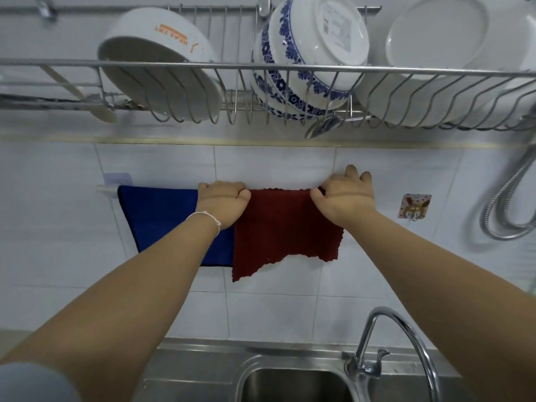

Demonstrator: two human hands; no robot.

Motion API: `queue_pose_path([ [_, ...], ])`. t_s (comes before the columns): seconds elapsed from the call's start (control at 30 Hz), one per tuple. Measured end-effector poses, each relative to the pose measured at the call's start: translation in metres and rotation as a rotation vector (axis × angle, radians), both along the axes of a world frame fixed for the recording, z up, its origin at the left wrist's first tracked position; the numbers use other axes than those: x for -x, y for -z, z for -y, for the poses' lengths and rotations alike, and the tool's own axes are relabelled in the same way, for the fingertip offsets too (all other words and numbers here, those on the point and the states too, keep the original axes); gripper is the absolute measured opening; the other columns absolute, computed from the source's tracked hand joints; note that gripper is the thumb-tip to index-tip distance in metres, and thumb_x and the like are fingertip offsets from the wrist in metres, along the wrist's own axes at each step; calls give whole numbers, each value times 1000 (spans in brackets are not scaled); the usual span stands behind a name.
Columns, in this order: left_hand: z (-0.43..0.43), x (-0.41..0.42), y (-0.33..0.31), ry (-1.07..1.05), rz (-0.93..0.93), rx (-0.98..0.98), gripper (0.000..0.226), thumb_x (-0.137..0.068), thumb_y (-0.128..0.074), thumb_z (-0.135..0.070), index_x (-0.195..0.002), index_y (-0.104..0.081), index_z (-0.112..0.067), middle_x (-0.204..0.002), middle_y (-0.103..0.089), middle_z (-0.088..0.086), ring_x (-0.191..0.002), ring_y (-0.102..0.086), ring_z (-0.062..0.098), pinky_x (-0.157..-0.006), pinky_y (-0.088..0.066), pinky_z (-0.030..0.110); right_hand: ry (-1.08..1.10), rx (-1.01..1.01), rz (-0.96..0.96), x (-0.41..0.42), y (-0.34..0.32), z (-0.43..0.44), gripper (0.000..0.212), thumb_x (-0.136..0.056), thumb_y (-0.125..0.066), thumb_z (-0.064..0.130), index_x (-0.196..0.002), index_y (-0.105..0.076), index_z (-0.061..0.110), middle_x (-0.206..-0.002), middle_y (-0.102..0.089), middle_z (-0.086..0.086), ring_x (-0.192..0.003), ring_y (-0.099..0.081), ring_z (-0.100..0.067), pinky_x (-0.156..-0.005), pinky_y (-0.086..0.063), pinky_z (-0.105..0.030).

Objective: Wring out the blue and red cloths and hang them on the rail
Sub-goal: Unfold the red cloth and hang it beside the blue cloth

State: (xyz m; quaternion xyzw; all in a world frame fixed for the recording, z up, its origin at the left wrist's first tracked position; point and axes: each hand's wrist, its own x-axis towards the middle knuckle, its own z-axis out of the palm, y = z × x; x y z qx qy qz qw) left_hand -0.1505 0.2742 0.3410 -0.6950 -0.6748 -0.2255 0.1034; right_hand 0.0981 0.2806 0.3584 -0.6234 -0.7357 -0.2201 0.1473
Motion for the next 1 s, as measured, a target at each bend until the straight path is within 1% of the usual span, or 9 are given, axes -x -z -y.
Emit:
queue_pose_path([
  [0.1,2,2,12,52,160,-107,31,-93,-37,-26,-110,-63,-22,-98,-65,-1,-97,-57,21,-100,-28,38,52,72,108,7,-4,-3,77,-95,-7,60,-76,-66,14,-90,-61,-6,-116,-40,-27,-100,-24,-46],
  [0.23,17,5,27,98,285,-414,36,-85,-56,-20,-121,-59,-18,-118,-57,2,-111,-49,22,-101,-36,37,37,121,131,9,-11,-6,67,-95,-9,64,-81,-57,19,-89,-60,-7,-109,-47,-28,-99,-27,-46],
  [0.4,26,5,31,32,2,-487,38,-79,-55,-10,-114,-63,-24,-111,-63,-4,-103,-55,19,-99,-34,36,-202,-251,-671,-4,1,-4,25,-89,-57,39,-95,-58,16,-95,-60,-5,-97,-53,-29,-84,-43,-40],
  [0.5,25,5,32,8,-93,-460,37,-80,-54,-18,-115,-61,-25,-112,-64,-5,-104,-55,19,-106,-30,40,-163,-345,-300,-14,15,3,32,-94,-44,42,-90,-63,17,-89,-64,-1,-97,-46,-29,-75,-28,-38],
  [0.67,24,0,29,-79,-133,-237,50,-86,-49,-36,-135,-52,-23,-132,-57,-1,-124,-46,23,-115,-19,51,-34,-53,17,-7,5,8,52,-97,-21,50,-101,-63,20,-94,-61,-4,-110,-40,-29,-83,-27,-43],
  [0.73,27,-4,29,-76,-25,-215,57,-83,-54,-31,-139,-48,-23,-137,-54,0,-129,-41,24,-116,-19,50,-41,86,-175,-3,-11,11,44,-96,-27,50,-107,-61,25,-94,-56,-4,-117,-39,-29,-90,-29,-43],
  [0.8,35,-7,32,-97,177,-334,59,-78,-60,-24,-136,-51,-22,-133,-55,1,-125,-43,25,-109,-30,46,-104,17,-535,-10,-10,13,26,-93,-44,38,-110,-59,25,-97,-56,-3,-115,-44,-28,-93,-36,-41],
  [0.9,46,-11,41,-113,436,-479,45,-77,-63,-21,-121,-54,-19,-117,-56,4,-109,-48,24,-87,-41,37,-154,-257,-1042,-24,16,22,10,-81,-54,21,-90,-56,25,-95,-62,-2,-96,-59,-29,-82,-52,-44],
  [1.0,43,-17,47,-25,713,-348,49,-80,-70,-26,-122,-48,-15,-112,-55,5,-102,-53,21,-83,-47,34,-58,-41,-1448,-23,34,29,14,-83,-58,22,-79,-45,24,-85,-58,0,-82,-60,-27,-68,-49,-35],
])
